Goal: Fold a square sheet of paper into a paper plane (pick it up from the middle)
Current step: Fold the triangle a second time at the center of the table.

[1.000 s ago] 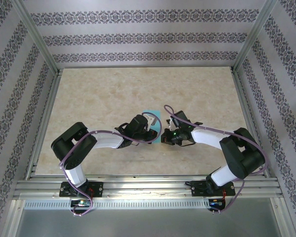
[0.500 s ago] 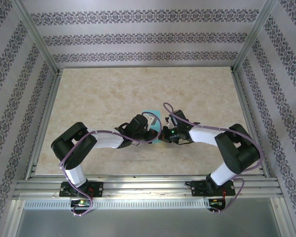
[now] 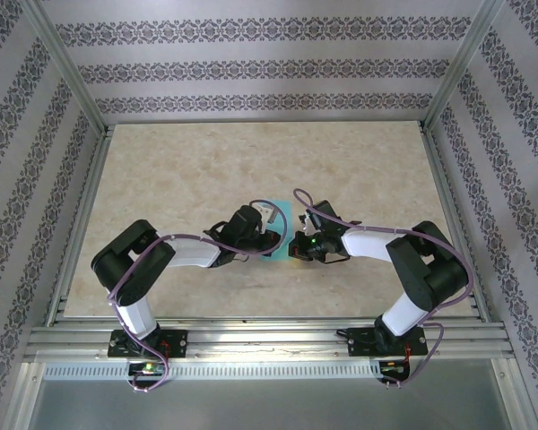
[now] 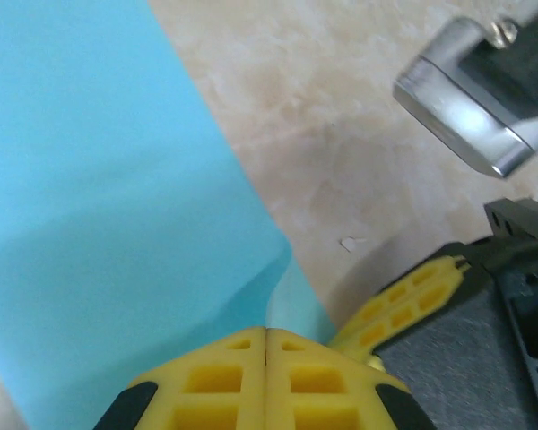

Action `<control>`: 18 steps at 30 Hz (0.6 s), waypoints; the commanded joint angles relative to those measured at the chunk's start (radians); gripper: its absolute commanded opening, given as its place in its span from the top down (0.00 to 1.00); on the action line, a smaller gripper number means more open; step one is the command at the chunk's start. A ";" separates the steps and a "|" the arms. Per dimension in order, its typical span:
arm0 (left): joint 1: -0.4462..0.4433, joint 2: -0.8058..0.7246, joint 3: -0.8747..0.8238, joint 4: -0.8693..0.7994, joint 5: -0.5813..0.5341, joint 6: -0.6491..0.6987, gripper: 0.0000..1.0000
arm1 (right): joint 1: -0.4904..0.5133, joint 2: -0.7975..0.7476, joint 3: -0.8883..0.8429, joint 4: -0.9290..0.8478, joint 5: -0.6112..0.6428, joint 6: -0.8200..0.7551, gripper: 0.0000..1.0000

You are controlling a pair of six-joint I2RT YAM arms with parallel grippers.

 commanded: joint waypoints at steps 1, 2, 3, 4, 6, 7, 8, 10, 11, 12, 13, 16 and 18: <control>0.024 0.006 0.000 0.044 0.005 -0.008 1.00 | 0.004 0.014 -0.010 -0.157 0.061 -0.064 1.00; 0.029 0.009 0.000 0.047 0.009 -0.008 1.00 | 0.003 0.014 -0.007 -0.164 0.061 -0.071 1.00; 0.033 0.012 0.001 0.050 0.012 -0.006 1.00 | 0.003 0.014 -0.007 -0.166 0.061 -0.074 1.00; 0.035 0.016 0.002 0.049 0.013 -0.001 1.00 | 0.001 0.012 -0.007 -0.166 0.060 -0.076 1.00; 0.039 0.024 0.011 0.041 0.015 0.010 1.00 | -0.002 0.010 -0.007 -0.165 0.058 -0.077 1.00; 0.041 0.029 0.017 0.034 0.018 0.017 1.00 | -0.003 0.009 -0.006 -0.165 0.056 -0.078 1.00; 0.041 0.036 0.024 0.024 0.020 0.023 1.00 | -0.004 0.009 -0.004 -0.167 0.055 -0.080 1.00; 0.042 0.042 0.033 0.006 0.018 0.036 1.00 | -0.006 0.010 0.001 -0.172 0.055 -0.085 1.00; 0.043 0.046 0.034 0.004 0.017 0.039 1.00 | -0.007 0.008 0.003 -0.178 0.056 -0.087 1.00; 0.043 0.047 0.031 0.004 0.015 0.042 1.00 | -0.008 0.008 0.005 -0.182 0.059 -0.089 1.00; 0.042 0.050 0.029 0.006 0.011 0.045 1.00 | -0.010 0.005 0.005 -0.185 0.063 -0.092 1.00; 0.043 0.056 0.026 0.006 0.007 0.052 1.00 | -0.014 0.003 0.007 -0.194 0.066 -0.098 1.00; 0.043 0.060 0.021 0.012 0.001 0.055 1.00 | -0.016 0.005 0.008 -0.202 0.070 -0.104 1.00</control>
